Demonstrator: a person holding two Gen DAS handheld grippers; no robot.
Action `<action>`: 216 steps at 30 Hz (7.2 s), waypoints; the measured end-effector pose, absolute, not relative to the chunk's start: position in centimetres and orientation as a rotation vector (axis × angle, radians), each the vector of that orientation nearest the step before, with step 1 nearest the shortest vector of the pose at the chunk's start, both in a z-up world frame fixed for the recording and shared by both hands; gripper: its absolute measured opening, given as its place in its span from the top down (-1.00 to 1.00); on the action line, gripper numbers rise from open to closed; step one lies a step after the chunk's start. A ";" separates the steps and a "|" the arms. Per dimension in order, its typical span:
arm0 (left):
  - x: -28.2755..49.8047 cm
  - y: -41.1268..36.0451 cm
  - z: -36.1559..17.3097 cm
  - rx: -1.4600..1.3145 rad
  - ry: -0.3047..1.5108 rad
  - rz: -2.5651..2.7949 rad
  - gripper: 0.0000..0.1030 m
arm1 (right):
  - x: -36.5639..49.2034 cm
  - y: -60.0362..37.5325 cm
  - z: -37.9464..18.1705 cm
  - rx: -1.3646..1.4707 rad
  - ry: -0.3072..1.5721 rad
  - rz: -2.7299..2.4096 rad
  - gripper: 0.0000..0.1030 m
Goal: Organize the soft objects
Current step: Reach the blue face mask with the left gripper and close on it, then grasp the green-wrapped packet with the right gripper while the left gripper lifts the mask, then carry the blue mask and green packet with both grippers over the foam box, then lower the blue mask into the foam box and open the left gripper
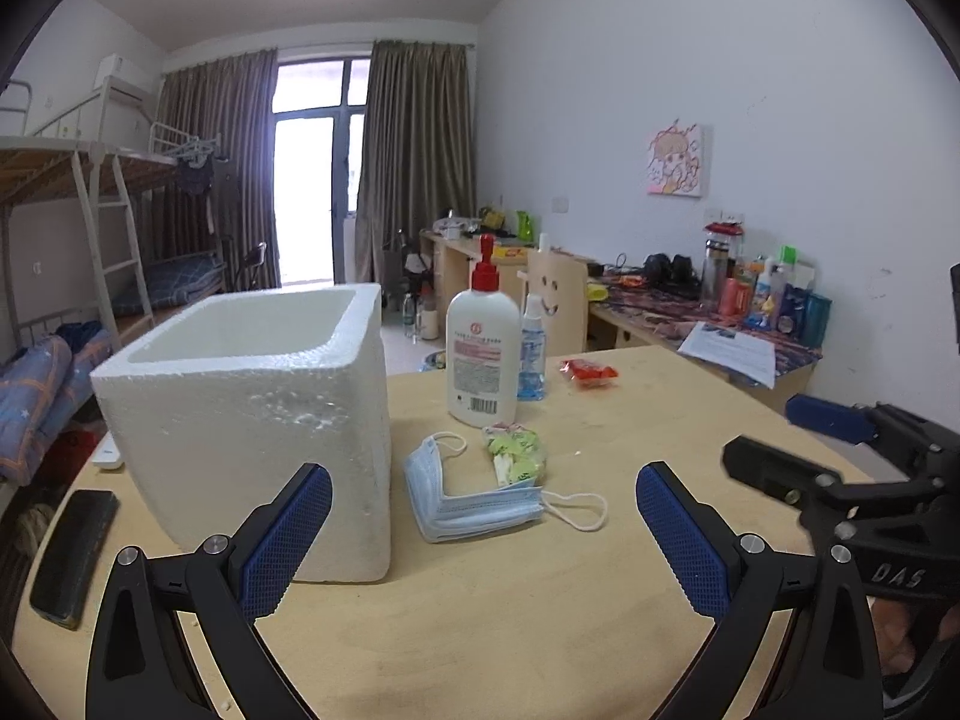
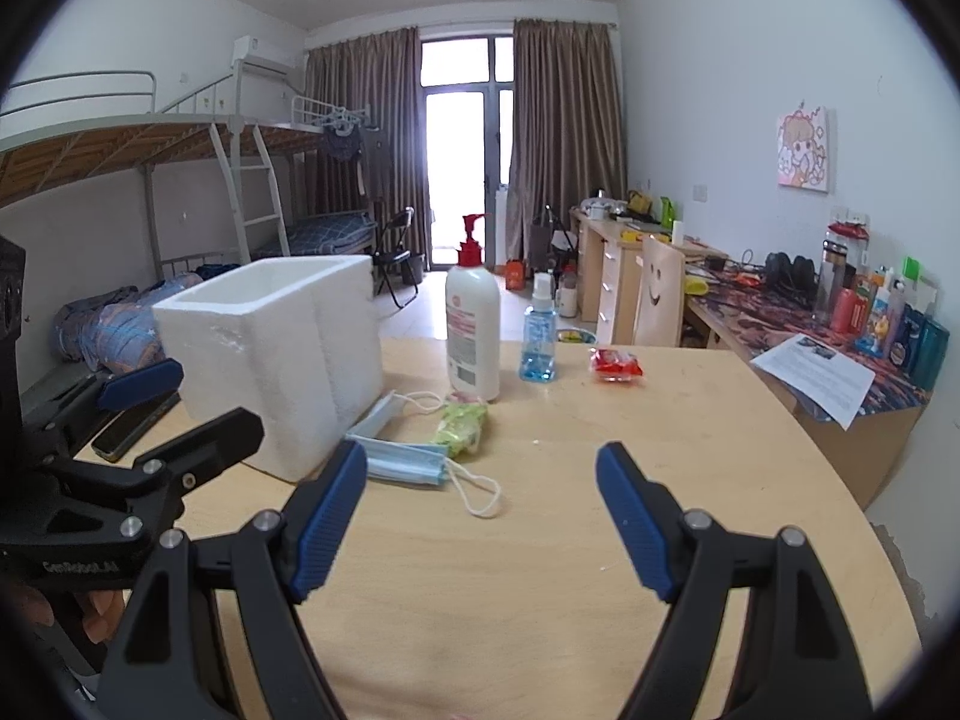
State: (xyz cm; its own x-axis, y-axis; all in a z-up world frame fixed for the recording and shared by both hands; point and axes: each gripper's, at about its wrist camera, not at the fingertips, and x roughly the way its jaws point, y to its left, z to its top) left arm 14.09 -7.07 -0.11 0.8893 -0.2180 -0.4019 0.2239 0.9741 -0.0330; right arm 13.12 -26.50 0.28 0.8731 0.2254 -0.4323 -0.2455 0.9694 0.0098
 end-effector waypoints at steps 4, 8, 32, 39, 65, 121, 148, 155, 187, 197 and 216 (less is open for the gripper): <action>15.3 -7.8 -0.6 0.019 0.438 -0.232 -0.97 | 14.6 -27.3 0.2 -0.050 0.472 0.241 -0.60; 16.2 -8.5 -1.1 0.016 0.463 -0.228 -0.96 | 15.6 -27.8 0.0 -0.045 0.497 0.246 -0.60; 23.8 -9.3 -4.2 0.041 0.605 -0.159 -0.64 | 20.6 -28.4 -1.6 -0.047 0.629 0.269 -0.59; 25.4 -7.9 -5.5 0.024 0.668 -0.122 -0.53 | 23.2 -27.5 -2.6 -0.061 0.694 0.299 -0.59; 26.7 -6.6 -7.6 -0.010 0.838 -0.165 0.57 | 29.1 -23.6 -4.9 -0.109 0.835 0.383 -0.59; 9.7 -1.4 3.1 0.025 0.462 -0.109 0.66 | 17.0 -22.6 3.5 -0.124 0.584 0.353 0.57; 3.2 7.4 6.0 -0.005 0.320 0.087 0.66 | 10.8 -15.6 4.0 -0.070 0.385 0.575 0.57; 3.0 8.5 6.1 -0.032 0.317 0.144 0.66 | 10.8 -13.6 4.1 -0.083 0.386 0.631 0.57; 15.1 8.8 7.1 -0.044 0.373 0.039 0.66 | 18.3 -12.4 6.5 -0.061 0.416 0.562 0.57; 18.3 8.2 7.2 -0.040 0.392 -0.012 0.66 | 21.6 -11.4 5.9 -0.065 0.453 0.556 0.57; 22.6 7.3 7.4 -0.026 0.404 -0.062 0.66 | 22.8 -11.3 6.4 -0.063 0.456 0.541 0.57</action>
